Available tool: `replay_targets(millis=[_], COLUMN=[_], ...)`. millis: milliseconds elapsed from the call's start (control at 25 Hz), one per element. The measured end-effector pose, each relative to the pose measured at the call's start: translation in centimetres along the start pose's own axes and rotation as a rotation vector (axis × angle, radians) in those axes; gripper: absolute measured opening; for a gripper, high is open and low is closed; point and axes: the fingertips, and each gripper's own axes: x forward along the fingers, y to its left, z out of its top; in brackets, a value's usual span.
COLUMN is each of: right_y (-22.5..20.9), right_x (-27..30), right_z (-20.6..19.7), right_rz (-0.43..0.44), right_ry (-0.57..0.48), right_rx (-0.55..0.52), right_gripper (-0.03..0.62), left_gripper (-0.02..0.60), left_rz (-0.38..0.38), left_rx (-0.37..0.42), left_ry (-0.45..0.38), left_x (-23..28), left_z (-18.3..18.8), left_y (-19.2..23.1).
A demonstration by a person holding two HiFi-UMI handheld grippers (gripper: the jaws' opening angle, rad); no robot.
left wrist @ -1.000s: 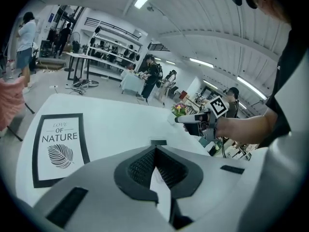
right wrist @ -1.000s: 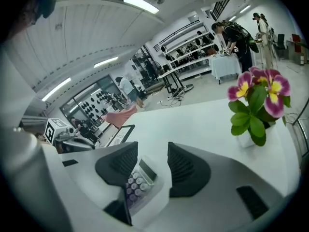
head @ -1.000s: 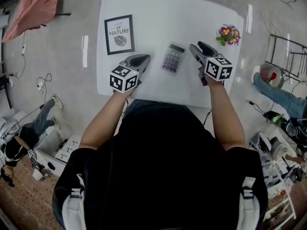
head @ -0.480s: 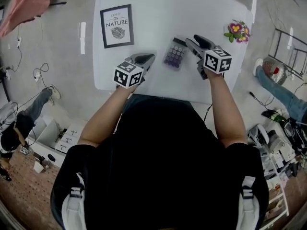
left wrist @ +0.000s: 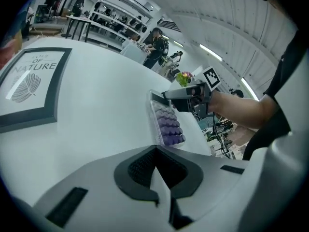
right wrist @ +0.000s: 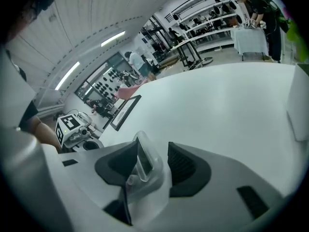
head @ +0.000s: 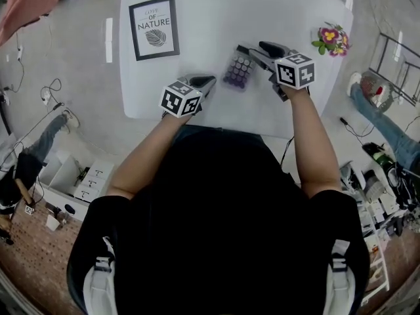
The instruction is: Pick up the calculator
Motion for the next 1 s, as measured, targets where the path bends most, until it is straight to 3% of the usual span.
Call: replay_targets(millis=[520,1000], right_y=[0.6,0.5], right_x=[1.3,1.1], right_z=[-0.9,-1.5], right_rz=[0.105,0.187], right_ry=[0.103,0.246], right_rx=[0.003,0.182], right_gripper=[0.169,0.169], left_gripper=[0.017,0.017], left_rz=[-0.025,-0.031], left_rx=[-0.005,-0.011], left_ry=[0.083,0.087], left_x=[2.4,2.5], left_z=[-1.8,-1.9], left_y=[-0.7,-0.6])
